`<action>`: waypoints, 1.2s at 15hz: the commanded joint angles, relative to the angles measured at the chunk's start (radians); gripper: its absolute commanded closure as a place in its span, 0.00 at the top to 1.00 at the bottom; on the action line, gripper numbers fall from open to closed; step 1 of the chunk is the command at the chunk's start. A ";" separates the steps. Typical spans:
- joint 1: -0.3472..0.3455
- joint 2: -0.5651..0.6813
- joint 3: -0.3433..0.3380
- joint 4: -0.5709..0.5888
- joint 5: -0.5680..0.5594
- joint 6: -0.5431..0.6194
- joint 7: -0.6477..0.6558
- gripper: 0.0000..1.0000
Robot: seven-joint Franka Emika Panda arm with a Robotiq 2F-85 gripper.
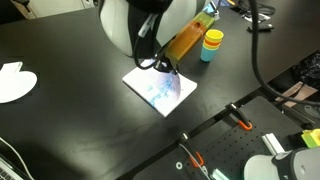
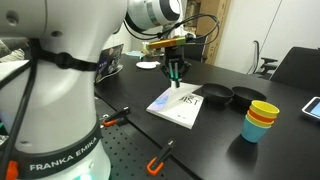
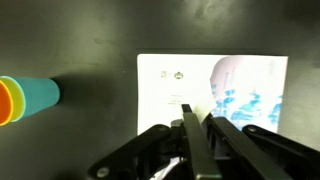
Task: Open the blue and white book.
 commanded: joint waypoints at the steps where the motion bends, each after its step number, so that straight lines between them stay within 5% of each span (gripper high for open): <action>1: 0.064 -0.160 -0.044 0.015 0.016 -0.085 -0.054 0.12; 8: 0.194 -0.330 -0.095 -0.016 0.012 -0.095 -0.078 0.13; 13: 0.210 -0.393 -0.070 -0.061 0.014 -0.098 -0.078 0.13; 14: 0.010 -0.420 0.134 -0.066 -0.011 -0.100 -0.058 0.14; 18: -0.223 -0.456 0.415 -0.109 0.005 -0.108 -0.062 0.12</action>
